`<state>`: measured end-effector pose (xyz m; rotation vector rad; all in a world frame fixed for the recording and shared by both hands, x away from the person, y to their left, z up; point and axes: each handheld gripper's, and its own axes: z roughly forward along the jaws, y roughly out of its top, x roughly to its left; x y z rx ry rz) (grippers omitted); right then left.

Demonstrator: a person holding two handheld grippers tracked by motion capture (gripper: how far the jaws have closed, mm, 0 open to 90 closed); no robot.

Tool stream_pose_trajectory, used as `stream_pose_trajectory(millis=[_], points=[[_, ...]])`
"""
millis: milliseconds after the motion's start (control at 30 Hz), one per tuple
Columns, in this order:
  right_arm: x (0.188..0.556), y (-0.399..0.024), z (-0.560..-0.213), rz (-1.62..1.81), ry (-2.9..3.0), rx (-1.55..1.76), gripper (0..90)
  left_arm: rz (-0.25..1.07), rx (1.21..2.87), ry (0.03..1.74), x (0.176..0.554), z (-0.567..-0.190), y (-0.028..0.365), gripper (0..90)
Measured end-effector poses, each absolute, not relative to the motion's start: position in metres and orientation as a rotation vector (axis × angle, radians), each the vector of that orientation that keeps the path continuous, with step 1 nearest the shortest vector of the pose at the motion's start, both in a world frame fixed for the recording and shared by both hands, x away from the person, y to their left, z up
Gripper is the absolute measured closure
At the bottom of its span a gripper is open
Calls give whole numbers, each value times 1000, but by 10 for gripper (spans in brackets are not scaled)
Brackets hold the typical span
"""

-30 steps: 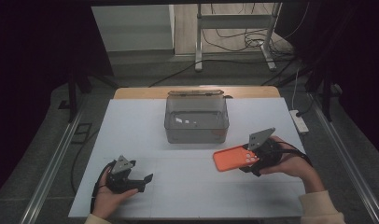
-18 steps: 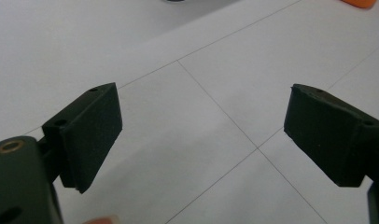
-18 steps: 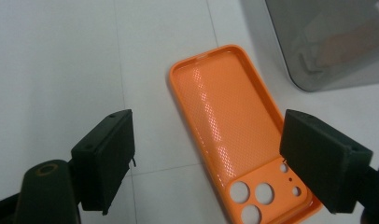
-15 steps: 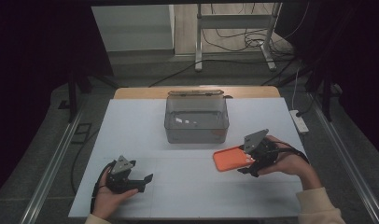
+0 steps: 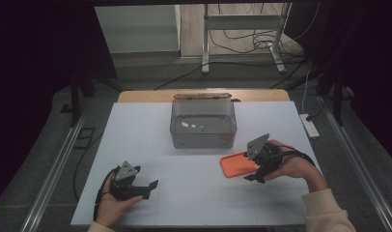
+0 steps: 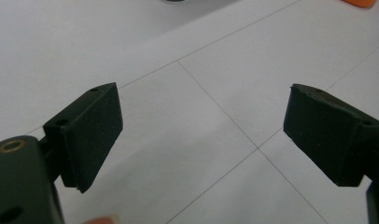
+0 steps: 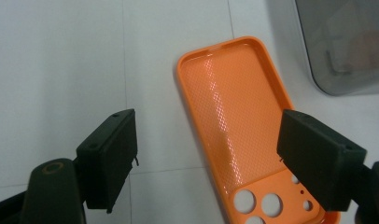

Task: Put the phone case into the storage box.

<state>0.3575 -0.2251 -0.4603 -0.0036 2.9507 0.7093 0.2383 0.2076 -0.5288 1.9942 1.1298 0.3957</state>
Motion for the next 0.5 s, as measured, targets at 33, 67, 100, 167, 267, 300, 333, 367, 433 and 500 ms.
stream_pose_trajectory(millis=[33,67,100,167,267,300,333,367,433,500], points=[[358,-225,-460,705,2952,-8,203,396,1994,1129,238,-529,208,118],[358,-225,-461,706,2956,-10,203,395,1995,1129,238,-529,207,119],[358,-224,-461,697,2952,-23,204,395,1996,1128,238,-529,207,118],[358,-224,-462,687,2954,-46,203,394,1997,1128,239,-529,207,119],[359,-223,-464,678,2965,-69,206,393,1997,1129,239,-529,207,119],[359,-223,-464,672,2963,-77,210,394,1998,1128,239,-529,207,119],[359,-222,-465,665,2967,-81,214,395,1997,1128,239,-529,207,119],[359,-222,-467,652,2975,-79,223,395,1997,1128,239,-529,207,119],[361,-221,-469,645,2984,-90,230,395,1997,1128,238,-529,208,119],[362,-220,-470,639,2994,-84,235,396,1997,1129,238,-529,208,119]])
